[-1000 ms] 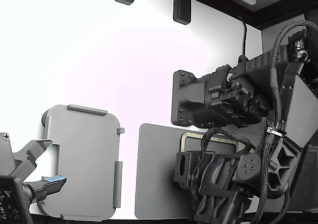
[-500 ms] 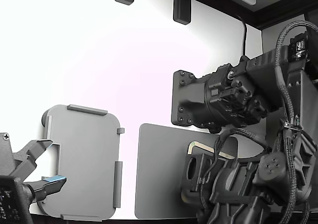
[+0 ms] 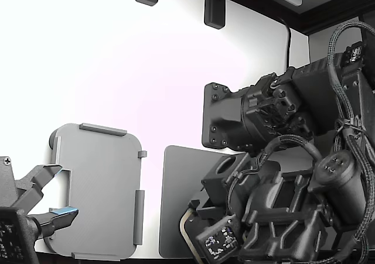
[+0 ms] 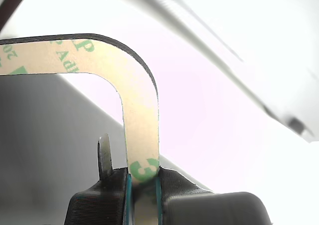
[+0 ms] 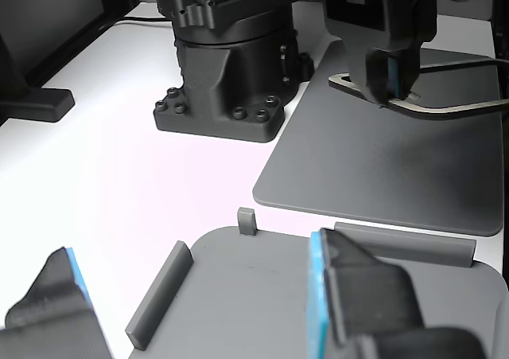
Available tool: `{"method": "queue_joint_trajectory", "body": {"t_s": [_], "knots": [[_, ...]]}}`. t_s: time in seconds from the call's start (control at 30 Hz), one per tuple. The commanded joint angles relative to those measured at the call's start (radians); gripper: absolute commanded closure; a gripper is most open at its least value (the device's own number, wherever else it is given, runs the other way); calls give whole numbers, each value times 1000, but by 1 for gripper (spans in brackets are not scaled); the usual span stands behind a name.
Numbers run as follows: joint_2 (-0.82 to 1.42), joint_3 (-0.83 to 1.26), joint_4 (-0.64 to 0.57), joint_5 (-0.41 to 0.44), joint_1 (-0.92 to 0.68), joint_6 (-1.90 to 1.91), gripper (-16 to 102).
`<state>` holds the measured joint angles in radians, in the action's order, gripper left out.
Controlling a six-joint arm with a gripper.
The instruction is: Move top rectangular frame to the holder.
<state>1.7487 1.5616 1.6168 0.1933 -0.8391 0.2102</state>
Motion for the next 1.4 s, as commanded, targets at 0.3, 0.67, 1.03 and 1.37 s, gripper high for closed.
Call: {"method": "queue_joint_trajectory", "body": {"t_s": [0.3,0.67,1.03,1.37], "knots": [[-58,-184,34,-17,201,230,98],[-137,-291,37,-25,339,279,97],[-235,-348,3,-18,446,187,97],[-293,-353,-75,-8,485,172,97]]}}
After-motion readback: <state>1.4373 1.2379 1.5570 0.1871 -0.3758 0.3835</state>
